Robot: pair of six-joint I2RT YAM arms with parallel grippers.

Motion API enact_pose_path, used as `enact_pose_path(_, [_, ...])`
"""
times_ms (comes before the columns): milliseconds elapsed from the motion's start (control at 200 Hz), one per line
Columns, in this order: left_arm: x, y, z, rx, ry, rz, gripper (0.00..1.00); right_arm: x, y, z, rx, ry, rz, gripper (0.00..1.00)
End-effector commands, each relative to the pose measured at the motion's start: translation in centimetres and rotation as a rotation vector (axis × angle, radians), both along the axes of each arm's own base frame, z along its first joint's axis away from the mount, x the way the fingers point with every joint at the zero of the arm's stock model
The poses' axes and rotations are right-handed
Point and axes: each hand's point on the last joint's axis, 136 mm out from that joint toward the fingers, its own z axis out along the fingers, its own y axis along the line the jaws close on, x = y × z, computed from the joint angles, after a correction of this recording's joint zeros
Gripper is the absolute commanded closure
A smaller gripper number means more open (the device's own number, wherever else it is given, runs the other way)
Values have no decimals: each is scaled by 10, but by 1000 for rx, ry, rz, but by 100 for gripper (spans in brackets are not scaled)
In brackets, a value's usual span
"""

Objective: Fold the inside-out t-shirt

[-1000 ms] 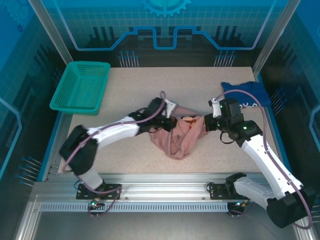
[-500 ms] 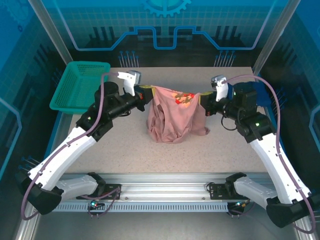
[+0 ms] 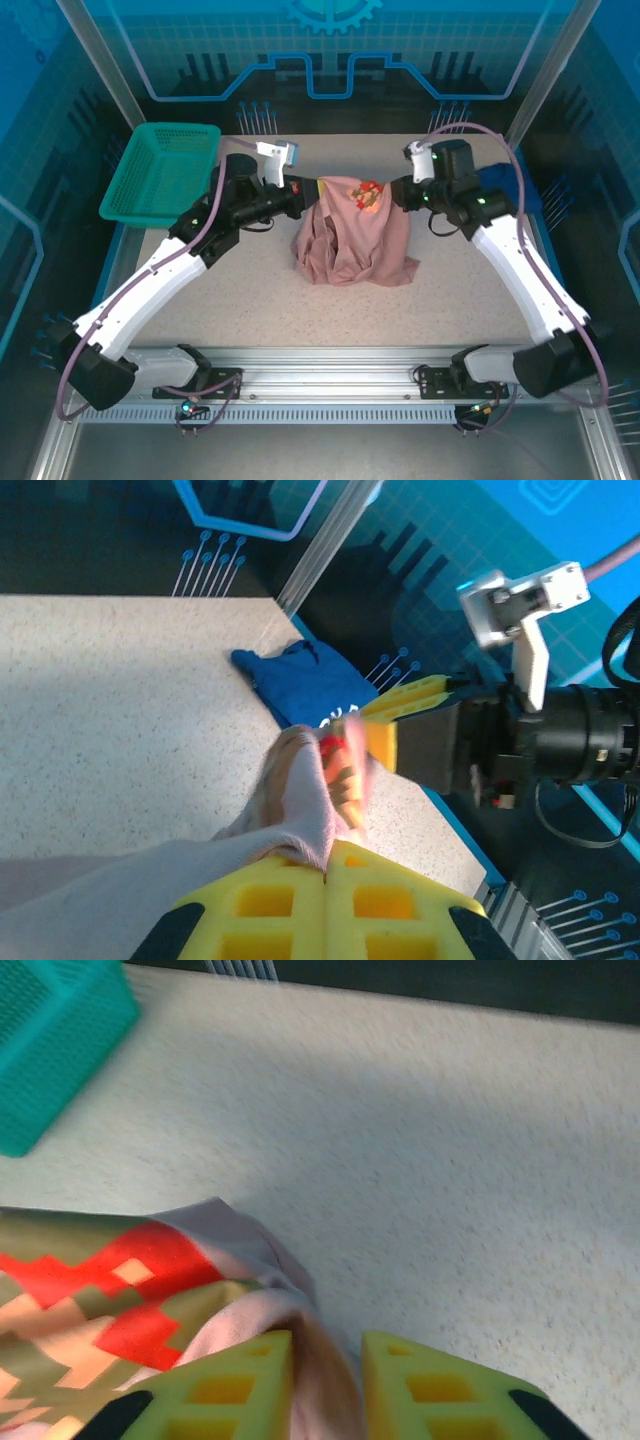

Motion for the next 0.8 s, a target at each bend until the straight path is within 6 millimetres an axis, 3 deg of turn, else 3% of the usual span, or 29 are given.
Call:
enact_pose_path(0, [23, 11, -5, -24, 56, 122, 100, -12, -14, -37, -102, 123, -29, 60])
enact_pose_path(135, [36, 21, -36, 23, 114, 184, 100, -48, -10, -58, -47, 145, 5, 48])
enact_pose_path(245, [41, 29, -49, 36, 135, 213, 100, -86, 13, -91, 39, 211, 80, 43])
enact_pose_path(310, [41, 32, -53, 38, 138, 218, 100, -98, 32, -110, 105, 246, 116, 42])
enact_pose_path(335, [41, 33, -54, 39, 141, 221, 100, -103, 36, -127, 115, 281, 115, 41])
enact_pose_path(405, [41, 35, -55, 42, 141, 222, 100, -100, 48, -142, 172, 307, 111, 41])
enact_pose_path(525, [41, 38, -59, 52, 143, 227, 100, -78, 57, -160, 193, 300, 62, 41])
enact_pose_path(640, [44, 46, -68, 70, 150, 254, 100, -56, 63, -171, 189, 288, 37, 48])
enact_pose_path(710, [50, 56, -78, 89, 158, 292, 100, -49, 67, -175, 193, 282, 37, 60])
enact_pose_path(795, [64, 75, -96, 113, 175, 370, 100, -45, 61, -182, 162, 294, 15, 87])
